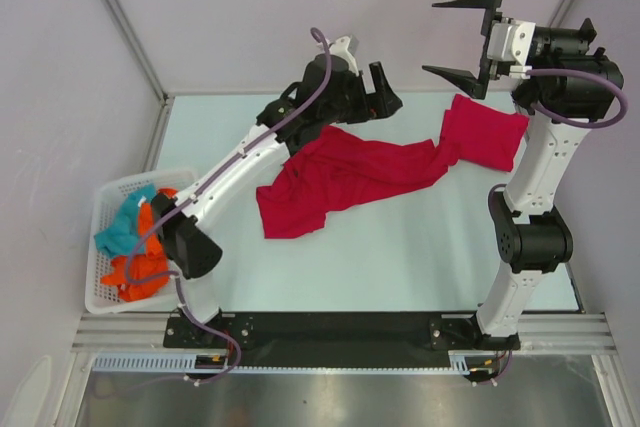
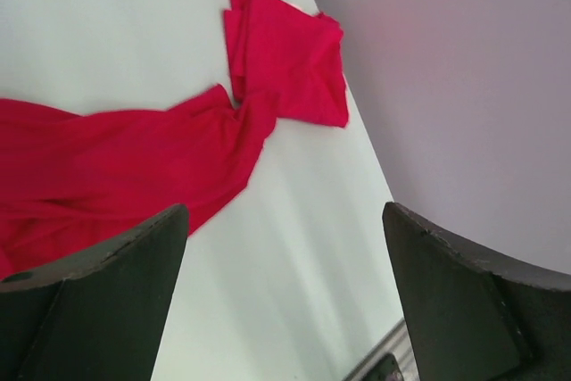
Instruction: Fold and stack the t-shirts
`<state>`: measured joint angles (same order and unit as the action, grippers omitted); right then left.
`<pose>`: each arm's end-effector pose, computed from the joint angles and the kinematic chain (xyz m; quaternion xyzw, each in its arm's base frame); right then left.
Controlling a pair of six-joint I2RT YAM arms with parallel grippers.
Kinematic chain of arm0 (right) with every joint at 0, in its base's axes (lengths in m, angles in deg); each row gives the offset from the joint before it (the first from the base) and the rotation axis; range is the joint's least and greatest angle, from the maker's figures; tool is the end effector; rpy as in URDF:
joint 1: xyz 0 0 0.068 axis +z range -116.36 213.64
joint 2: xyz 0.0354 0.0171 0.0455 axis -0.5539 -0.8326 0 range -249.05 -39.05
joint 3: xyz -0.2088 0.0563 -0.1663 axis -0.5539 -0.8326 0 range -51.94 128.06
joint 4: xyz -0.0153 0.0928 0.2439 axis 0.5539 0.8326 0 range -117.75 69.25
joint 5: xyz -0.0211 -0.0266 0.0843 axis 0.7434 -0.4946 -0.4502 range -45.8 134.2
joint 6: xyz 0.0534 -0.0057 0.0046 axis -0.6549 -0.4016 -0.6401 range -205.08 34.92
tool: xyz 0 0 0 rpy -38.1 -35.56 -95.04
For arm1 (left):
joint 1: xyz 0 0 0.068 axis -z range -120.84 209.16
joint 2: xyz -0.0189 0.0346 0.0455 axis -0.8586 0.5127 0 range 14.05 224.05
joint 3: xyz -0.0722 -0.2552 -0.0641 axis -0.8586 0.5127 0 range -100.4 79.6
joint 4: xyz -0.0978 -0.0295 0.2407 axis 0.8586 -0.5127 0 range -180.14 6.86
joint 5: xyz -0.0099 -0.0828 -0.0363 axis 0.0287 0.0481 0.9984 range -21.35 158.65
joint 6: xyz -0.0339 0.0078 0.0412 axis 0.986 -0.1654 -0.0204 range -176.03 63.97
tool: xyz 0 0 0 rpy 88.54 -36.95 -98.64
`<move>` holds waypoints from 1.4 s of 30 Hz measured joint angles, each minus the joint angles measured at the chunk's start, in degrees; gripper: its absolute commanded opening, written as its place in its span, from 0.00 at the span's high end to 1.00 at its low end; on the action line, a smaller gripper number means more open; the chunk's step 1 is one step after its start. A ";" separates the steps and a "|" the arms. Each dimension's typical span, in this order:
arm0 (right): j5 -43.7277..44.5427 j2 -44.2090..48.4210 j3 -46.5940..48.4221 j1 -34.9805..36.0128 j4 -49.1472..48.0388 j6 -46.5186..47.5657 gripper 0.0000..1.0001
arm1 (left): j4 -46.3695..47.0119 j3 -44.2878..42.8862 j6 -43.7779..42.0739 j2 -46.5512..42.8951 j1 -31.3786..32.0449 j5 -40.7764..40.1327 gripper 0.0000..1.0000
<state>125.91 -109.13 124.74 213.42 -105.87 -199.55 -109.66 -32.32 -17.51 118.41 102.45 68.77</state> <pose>0.2763 0.0342 0.5728 -0.6733 0.2294 0.1261 0.6915 0.3086 -0.2909 0.4254 0.0345 0.8132 -0.3811 0.4385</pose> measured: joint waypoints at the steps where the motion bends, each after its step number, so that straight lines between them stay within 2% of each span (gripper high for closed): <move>1: 0.02 0.00 0.00 0.00 0.00 0.02 0.00 | -2.08 -2.56 -0.24 1.11 -0.04 -1.07 0.04; 3: 0.09 0.00 0.00 0.00 0.00 0.02 0.00 | -7.28 -8.81 -1.01 3.96 -0.55 -2.56 0.05; 5: 0.13 0.02 0.00 0.00 0.00 0.00 0.00 | -10.49 -9.94 -1.16 4.52 -1.73 -2.95 0.04; 13: 0.15 1.22 0.00 0.00 0.00 0.00 0.00 | -16.20 -2.25 -1.03 4.46 -6.82 -4.94 0.02; 28: 0.17 1.16 0.02 0.00 0.00 0.00 0.00 | -7.74 0.87 0.70 -0.33 -5.42 -2.47 0.02; 42: 0.15 0.48 0.02 0.00 0.00 0.00 0.00 | -7.06 3.63 0.42 -5.55 -5.42 -2.49 0.02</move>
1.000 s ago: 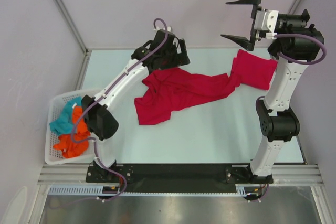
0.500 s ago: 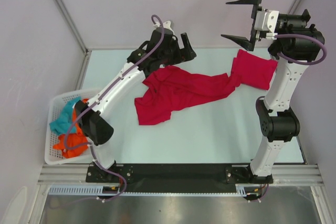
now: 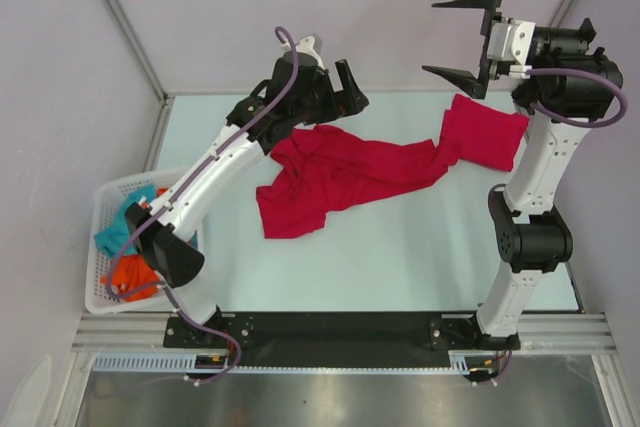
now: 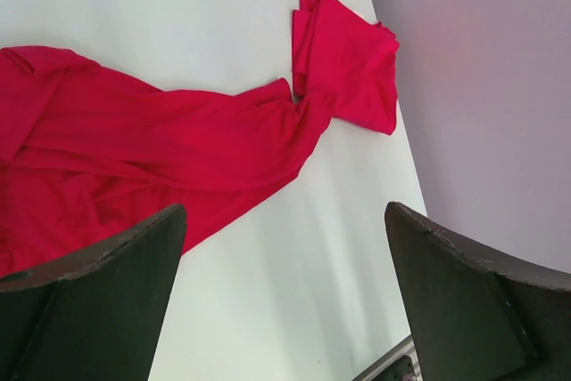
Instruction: Fold and stack the t-shirts
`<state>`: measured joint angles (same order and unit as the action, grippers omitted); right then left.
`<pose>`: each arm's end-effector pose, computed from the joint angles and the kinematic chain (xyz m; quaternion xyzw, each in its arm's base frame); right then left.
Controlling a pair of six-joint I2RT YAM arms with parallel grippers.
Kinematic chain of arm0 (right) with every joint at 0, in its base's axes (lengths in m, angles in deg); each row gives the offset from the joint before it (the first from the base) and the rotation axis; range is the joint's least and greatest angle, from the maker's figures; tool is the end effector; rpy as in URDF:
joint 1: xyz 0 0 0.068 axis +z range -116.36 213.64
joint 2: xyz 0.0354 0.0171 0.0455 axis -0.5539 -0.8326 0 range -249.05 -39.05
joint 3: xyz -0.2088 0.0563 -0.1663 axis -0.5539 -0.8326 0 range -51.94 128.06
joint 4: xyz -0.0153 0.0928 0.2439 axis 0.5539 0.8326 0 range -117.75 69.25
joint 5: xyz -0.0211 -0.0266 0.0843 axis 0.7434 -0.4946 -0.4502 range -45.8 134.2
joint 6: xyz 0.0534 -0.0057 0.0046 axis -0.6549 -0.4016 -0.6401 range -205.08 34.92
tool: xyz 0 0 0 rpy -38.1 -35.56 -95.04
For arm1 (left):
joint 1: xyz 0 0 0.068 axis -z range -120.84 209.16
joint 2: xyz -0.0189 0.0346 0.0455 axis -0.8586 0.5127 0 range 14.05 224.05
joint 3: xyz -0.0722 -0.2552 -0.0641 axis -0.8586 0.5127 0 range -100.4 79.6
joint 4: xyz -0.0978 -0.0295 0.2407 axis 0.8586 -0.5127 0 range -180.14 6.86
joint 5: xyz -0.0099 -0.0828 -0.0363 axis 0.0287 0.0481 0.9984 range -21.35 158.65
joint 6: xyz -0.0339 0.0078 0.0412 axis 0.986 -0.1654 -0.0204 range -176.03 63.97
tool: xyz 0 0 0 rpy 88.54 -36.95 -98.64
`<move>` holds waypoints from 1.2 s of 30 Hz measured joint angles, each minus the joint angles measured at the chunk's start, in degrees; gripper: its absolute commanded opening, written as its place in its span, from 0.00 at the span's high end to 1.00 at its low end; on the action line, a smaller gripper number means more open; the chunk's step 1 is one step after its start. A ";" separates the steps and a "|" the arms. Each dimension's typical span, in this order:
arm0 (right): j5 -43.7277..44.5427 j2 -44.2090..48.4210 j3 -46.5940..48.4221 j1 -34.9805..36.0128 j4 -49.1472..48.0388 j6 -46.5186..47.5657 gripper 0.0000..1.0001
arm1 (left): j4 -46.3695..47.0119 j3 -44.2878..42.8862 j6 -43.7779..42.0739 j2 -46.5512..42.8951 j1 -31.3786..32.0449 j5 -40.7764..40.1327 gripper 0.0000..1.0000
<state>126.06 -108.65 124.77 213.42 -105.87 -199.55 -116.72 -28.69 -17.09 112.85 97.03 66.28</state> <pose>0.2802 0.0342 0.5702 -0.6729 0.2315 0.1300 0.6904 0.3105 -0.2396 0.4292 -0.0190 0.8388 -0.3243 0.4369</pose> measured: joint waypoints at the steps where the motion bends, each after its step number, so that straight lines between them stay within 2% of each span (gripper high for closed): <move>1: 0.00 -0.42 0.00 0.00 0.00 0.02 0.00 | 0.02 0.33 -0.09 -0.44 0.00 0.00 0.02; 9: 0.24 -4.37 -0.09 0.00 0.02 0.02 0.00 | -0.11 1.05 -0.42 -2.82 0.00 0.02 0.02; 16: -1.64 -3.32 -0.22 -1.01 0.02 0.02 0.00 | -0.09 1.46 -0.39 -3.02 0.00 0.22 0.02; 20: -15.02 -1.99 -0.22 -1.86 0.04 0.04 0.00 | -0.15 1.68 -0.42 -3.15 0.00 0.20 0.02; 25: -40.50 0.33 -0.22 -0.59 0.04 0.07 0.02 | -0.11 1.68 -0.39 -3.32 0.00 0.20 0.02; 26: -45.27 0.94 -0.22 -0.44 0.04 0.07 0.24 | -0.13 1.68 -0.39 -3.32 0.00 0.20 0.02; 27: -50.51 1.64 -0.22 -0.31 0.04 0.11 0.29 | -0.11 1.68 -0.39 -3.32 0.00 0.20 0.02; 29: -61.29 3.21 -0.22 -0.22 0.04 0.50 0.26 | -0.11 1.68 -0.37 -3.32 0.00 0.22 0.02; 31: -70.71 5.01 -0.22 -0.22 0.04 0.50 0.16 | -0.11 1.68 -0.37 -3.32 0.11 0.22 0.02; 32: -73.46 5.79 -0.22 -0.22 0.04 0.50 0.09 | -0.11 1.68 -0.37 -3.32 0.15 0.22 0.02; 36: -81.31 9.22 -0.04 -0.90 -0.04 0.66 0.03 | -0.02 1.68 -0.37 -3.32 0.26 0.22 0.02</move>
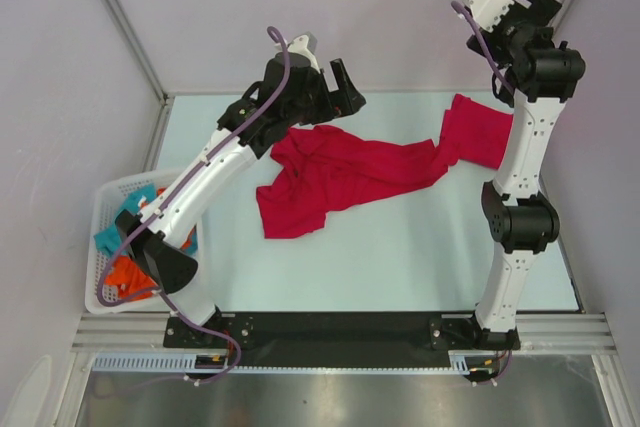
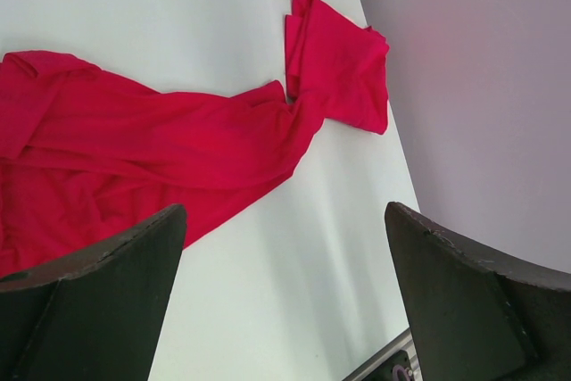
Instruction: Fold and stack the t-shirts
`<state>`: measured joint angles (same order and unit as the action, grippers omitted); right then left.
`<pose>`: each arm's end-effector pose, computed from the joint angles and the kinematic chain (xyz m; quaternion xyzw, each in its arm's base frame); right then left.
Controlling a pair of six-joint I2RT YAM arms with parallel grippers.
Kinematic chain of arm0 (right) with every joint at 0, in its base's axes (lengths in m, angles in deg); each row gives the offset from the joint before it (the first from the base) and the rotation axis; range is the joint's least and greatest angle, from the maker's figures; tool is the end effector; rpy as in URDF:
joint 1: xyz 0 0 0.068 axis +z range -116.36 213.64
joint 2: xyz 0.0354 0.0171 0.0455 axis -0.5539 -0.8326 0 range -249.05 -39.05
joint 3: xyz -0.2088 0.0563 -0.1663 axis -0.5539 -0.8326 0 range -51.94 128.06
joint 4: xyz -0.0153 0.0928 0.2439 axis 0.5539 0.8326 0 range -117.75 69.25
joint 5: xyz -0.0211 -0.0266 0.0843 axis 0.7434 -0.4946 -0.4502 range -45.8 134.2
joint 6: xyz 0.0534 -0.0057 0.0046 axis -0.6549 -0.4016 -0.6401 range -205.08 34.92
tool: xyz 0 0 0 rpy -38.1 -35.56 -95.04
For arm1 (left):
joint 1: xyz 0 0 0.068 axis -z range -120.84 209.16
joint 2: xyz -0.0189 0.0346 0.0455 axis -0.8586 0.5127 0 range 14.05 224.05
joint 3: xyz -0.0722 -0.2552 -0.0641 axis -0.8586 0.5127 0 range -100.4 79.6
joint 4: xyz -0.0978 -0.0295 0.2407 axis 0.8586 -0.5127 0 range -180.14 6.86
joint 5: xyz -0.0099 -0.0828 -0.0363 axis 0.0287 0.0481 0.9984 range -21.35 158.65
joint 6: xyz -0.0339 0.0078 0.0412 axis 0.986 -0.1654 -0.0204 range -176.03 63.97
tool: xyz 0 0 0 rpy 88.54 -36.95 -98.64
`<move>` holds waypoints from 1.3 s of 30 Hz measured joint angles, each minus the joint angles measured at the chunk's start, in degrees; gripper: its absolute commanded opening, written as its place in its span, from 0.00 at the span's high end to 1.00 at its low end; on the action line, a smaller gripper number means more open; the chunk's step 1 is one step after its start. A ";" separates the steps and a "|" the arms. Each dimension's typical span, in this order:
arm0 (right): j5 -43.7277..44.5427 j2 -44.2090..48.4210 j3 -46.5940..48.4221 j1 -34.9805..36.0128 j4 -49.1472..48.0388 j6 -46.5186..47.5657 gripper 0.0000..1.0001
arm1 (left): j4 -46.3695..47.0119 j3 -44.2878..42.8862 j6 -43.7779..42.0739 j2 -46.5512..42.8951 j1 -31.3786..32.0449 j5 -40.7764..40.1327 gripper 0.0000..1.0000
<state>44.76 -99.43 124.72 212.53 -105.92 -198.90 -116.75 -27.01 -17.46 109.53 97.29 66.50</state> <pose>0.3787 -0.0070 0.5087 -0.4276 0.6647 -0.3361 0.5121 0.2960 -0.2307 0.4406 -0.0136 0.8312 -0.3326 0.4454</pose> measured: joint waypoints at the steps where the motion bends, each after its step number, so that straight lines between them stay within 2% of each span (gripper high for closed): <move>1: -0.83 0.52 0.11 -0.24 -0.04 0.04 0.03 | 0.02 0.00 0.00 -0.02 0.00 0.00 0.02; 8: -3.63 1.22 0.20 -0.48 -0.22 0.02 0.05 | 0.04 0.00 0.00 -0.02 0.00 -0.02 0.02; 25: 1.81 5.29 0.20 -2.08 -0.17 0.02 0.22 | 0.04 0.00 0.00 -0.02 0.26 -0.04 0.02; 33: 4.17 7.87 0.22 -9.14 -0.20 0.00 0.26 | 0.04 0.00 0.00 -0.02 0.48 -0.02 0.02; 39: 6.60 9.05 0.22 -14.58 -0.15 0.00 0.34 | 0.04 -0.87 0.02 0.24 1.20 -0.02 0.02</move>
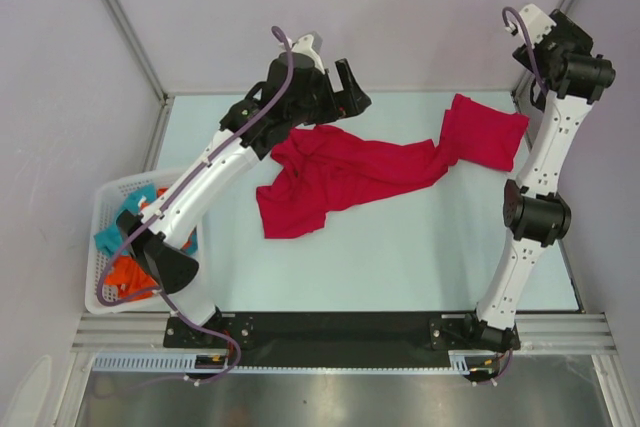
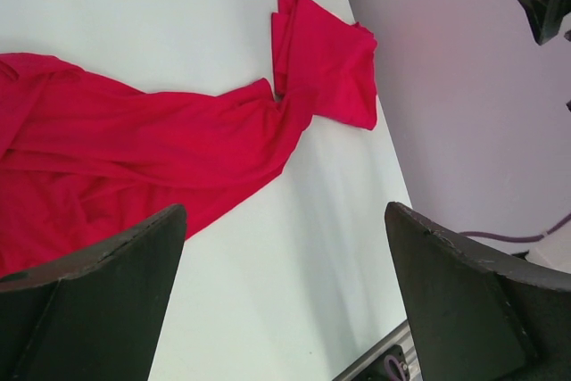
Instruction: Fold and stack the t-shirts
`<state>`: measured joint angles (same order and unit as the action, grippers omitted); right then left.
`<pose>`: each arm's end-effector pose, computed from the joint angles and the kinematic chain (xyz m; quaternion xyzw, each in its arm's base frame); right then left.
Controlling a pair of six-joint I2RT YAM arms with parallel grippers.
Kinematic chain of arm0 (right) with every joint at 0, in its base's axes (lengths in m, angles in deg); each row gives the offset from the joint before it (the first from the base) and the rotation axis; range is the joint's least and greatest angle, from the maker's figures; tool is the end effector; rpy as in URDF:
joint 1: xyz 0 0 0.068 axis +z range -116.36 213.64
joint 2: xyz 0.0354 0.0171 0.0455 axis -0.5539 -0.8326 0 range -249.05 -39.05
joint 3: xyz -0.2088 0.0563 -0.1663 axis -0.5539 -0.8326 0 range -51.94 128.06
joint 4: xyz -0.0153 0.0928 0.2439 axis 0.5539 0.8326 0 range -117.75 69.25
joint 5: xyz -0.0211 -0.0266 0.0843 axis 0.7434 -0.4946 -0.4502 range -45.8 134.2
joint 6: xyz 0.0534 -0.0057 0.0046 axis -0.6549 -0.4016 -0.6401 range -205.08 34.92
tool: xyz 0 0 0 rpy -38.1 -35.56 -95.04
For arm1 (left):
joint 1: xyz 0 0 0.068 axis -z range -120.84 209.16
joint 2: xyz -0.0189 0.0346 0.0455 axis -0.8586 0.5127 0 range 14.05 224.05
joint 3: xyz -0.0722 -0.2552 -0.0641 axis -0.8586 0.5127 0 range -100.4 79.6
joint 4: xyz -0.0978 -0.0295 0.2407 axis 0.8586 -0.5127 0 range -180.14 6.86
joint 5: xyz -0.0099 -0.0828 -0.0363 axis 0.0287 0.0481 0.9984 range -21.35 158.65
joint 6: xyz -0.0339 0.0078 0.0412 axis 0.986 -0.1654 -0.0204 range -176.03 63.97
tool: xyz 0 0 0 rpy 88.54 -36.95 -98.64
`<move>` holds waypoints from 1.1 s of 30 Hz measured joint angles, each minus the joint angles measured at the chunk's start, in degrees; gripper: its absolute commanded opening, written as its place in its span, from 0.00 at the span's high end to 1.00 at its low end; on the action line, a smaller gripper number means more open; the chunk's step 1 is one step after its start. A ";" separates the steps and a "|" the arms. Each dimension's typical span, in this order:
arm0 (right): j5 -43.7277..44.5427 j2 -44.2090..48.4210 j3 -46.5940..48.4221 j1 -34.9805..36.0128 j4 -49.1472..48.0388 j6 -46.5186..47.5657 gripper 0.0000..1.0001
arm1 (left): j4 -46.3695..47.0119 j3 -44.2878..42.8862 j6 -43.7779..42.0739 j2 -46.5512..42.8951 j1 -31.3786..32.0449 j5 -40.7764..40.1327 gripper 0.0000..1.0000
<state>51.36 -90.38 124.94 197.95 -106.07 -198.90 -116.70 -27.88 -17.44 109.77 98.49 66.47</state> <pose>0.4210 -0.1136 0.4398 -0.3875 0.7420 -0.3172 0.4457 0.2914 -0.2371 0.4442 -0.0053 0.8280 -0.3402 0.4457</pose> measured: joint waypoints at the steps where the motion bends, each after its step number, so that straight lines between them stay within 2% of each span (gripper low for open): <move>1: 0.92 0.33 0.00 -0.92 0.02 0.02 0.36 | -0.02 -0.22 0.00 0.04 0.20 0.00 0.02; 8: 6.16 2.29 0.04 -7.78 -0.09 -0.04 0.43 | 0.00 -1.60 0.00 1.01 0.70 -0.02 0.02; 11: 8.22 2.29 0.04 -9.84 0.07 -0.20 0.53 | -0.04 -2.03 0.04 1.81 0.83 -0.02 0.02; 15: 12.13 2.29 0.04 -9.88 0.04 -0.13 0.73 | -0.04 -2.14 0.04 2.60 1.29 -0.07 0.02; 18: 15.54 2.29 0.04 -8.92 0.04 -0.13 0.77 | -0.22 -2.14 0.04 2.84 1.70 -0.20 0.02; 21: 19.10 2.27 0.04 -7.34 0.07 -0.17 0.85 | -0.57 -2.60 0.02 2.86 1.90 -0.24 0.02; 27: 29.27 1.42 0.04 -3.87 0.00 -0.20 0.85 | -1.07 -4.39 -0.02 2.86 1.92 -0.74 0.02; 30: 35.19 -0.81 0.13 -2.19 0.00 -0.22 0.96 | -1.18 -4.48 -0.02 2.86 1.92 -0.76 0.02; 32: 40.46 -3.08 0.13 -0.98 0.02 -0.22 0.95 | -1.53 -4.48 -0.02 2.86 1.92 -0.76 0.02; 33: 43.41 -4.39 0.13 -0.37 0.02 -0.35 0.91 | -1.57 -4.48 -0.02 2.86 1.92 -0.79 0.01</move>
<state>94.77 -94.77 125.07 197.58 -106.05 -199.25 -118.28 -32.37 -17.46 112.64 100.41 65.69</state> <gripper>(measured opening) 0.053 0.984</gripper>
